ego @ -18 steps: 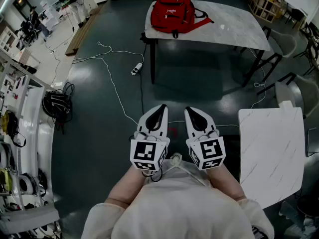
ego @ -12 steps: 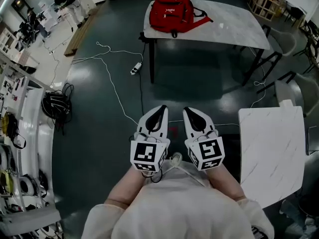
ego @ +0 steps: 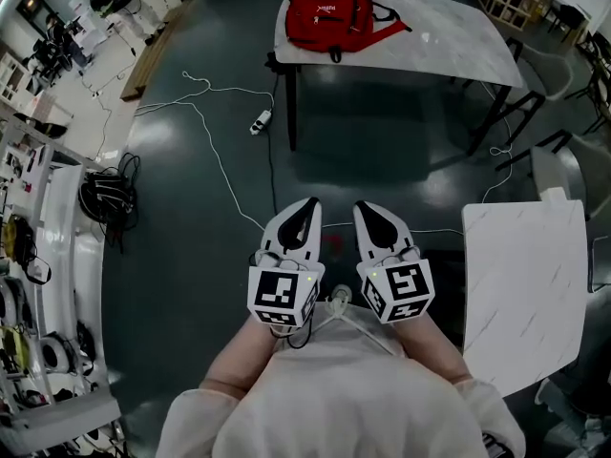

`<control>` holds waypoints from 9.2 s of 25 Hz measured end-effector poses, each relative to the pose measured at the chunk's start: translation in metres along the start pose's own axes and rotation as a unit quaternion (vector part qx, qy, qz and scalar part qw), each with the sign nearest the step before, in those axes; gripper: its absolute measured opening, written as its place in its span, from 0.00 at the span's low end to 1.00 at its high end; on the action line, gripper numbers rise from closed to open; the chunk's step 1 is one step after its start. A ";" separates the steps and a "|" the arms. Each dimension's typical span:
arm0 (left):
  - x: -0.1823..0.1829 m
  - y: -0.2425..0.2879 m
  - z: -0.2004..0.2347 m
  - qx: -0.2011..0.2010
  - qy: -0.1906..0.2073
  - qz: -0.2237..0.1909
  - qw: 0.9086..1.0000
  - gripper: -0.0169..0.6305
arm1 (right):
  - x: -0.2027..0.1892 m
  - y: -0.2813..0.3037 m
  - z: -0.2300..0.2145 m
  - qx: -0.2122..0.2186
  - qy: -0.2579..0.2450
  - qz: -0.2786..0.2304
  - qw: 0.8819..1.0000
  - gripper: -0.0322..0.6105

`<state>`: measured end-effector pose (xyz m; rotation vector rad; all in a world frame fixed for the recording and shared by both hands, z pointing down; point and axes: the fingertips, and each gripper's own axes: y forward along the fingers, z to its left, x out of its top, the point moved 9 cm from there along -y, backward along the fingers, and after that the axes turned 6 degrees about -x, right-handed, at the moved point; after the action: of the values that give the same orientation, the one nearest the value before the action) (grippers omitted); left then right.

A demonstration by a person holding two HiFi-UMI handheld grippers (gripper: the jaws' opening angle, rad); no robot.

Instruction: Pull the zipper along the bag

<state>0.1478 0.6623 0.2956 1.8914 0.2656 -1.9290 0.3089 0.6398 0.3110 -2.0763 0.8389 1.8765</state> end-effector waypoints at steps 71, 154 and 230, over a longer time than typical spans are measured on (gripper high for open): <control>0.031 0.510 0.492 0.066 -0.087 0.136 0.985 0.06 | 0.120 0.694 -0.212 0.067 0.039 0.207 0.975 0.09; -0.107 0.622 0.600 -0.163 -0.021 0.444 0.881 0.07 | -0.015 0.805 -0.183 0.079 -0.012 0.543 0.836 0.09; -0.057 0.674 0.661 -0.099 -0.014 0.341 0.935 0.21 | -0.006 0.814 -0.177 0.078 -0.055 0.540 0.836 0.09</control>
<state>-0.1658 -0.2076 0.4931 1.5418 -0.1860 -1.3923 0.0151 -0.1127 0.5155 -1.4024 2.3681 2.1736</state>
